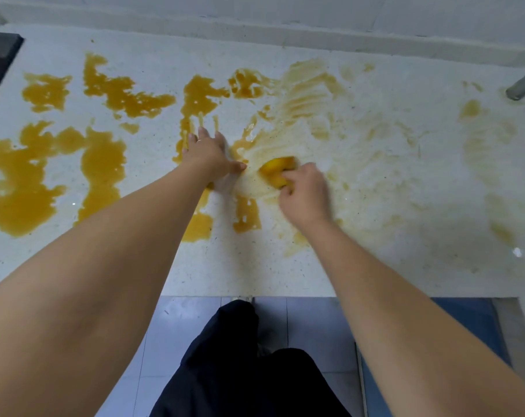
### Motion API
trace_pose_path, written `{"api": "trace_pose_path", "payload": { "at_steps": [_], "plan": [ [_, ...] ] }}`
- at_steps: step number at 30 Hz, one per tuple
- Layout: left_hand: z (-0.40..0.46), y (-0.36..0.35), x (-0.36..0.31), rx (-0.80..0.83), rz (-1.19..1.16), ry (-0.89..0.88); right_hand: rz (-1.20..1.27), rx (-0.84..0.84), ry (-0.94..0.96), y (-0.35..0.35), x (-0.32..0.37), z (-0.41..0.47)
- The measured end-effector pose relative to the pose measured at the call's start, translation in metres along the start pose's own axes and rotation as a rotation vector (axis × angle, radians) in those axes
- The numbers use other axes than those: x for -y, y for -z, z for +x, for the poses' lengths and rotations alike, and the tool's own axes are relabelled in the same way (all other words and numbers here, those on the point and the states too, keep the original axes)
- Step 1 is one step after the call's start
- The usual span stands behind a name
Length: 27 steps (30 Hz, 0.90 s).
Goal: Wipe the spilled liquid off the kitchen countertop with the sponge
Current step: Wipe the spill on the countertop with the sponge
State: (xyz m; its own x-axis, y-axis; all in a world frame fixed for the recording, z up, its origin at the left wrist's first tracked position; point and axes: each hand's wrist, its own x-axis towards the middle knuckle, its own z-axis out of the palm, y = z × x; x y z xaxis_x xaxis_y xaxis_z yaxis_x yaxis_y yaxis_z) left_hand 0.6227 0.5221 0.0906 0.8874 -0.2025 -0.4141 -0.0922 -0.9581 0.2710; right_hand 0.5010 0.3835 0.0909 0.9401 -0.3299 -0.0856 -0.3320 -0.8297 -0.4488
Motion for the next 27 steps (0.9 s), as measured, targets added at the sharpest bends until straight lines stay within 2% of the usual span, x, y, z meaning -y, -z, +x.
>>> {"api": "trace_pose_path", "payload": {
  "at_steps": [2,3,4,7,8,9,12,13,14,17,18,20,23,24,25,27],
  "plan": [
    [0.000,0.000,0.000,0.001,0.002,0.006,0.012,0.107,0.208,-0.008,0.010,-0.010],
    [0.000,0.001,0.001,0.001,0.006,0.001,-0.010,0.109,0.235,-0.005,0.005,-0.009],
    [-0.001,0.000,0.002,0.002,0.008,-0.003,-0.046,0.082,0.186,0.000,-0.006,-0.005],
    [-0.005,-0.003,0.002,-0.014,0.004,0.000,-0.110,-0.100,-0.182,0.020,-0.044,0.001],
    [-0.007,-0.004,0.002,-0.025,-0.003,0.008,-0.116,-0.124,-0.232,0.020,-0.044,-0.001],
    [-0.009,-0.006,0.001,-0.037,-0.015,0.016,-0.103,-0.112,-0.187,0.017,-0.037,-0.004],
    [-0.018,-0.010,0.000,-0.049,-0.020,0.019,-0.064,0.074,0.159,0.004,-0.011,-0.021],
    [-0.022,-0.010,0.001,-0.053,-0.008,0.015,-0.093,0.096,0.217,0.003,-0.012,-0.024],
    [-0.027,-0.009,0.004,-0.061,-0.002,0.012,-0.116,0.075,0.193,0.007,-0.017,-0.022],
    [-0.041,-0.008,0.021,-0.071,-0.027,0.040,-0.131,-0.061,-0.098,0.018,-0.036,-0.015],
    [-0.046,-0.010,0.029,-0.060,-0.037,0.059,-0.147,-0.065,-0.140,0.016,-0.032,-0.015],
    [-0.055,-0.018,0.040,-0.044,-0.048,0.074,-0.116,-0.026,-0.050,0.006,-0.006,-0.022],
    [-0.061,-0.025,0.044,-0.069,-0.056,0.062,-0.040,0.130,0.276,-0.019,0.033,-0.051],
    [-0.061,-0.024,0.043,-0.067,-0.054,0.068,-0.025,0.158,0.324,-0.021,0.033,-0.059],
    [-0.061,-0.022,0.041,-0.056,-0.054,0.076,-0.015,0.143,0.311,-0.019,0.027,-0.060],
    [-0.063,-0.020,0.038,-0.037,-0.058,0.074,-0.037,0.027,0.128,-0.008,0.002,-0.055]
  ]
}}
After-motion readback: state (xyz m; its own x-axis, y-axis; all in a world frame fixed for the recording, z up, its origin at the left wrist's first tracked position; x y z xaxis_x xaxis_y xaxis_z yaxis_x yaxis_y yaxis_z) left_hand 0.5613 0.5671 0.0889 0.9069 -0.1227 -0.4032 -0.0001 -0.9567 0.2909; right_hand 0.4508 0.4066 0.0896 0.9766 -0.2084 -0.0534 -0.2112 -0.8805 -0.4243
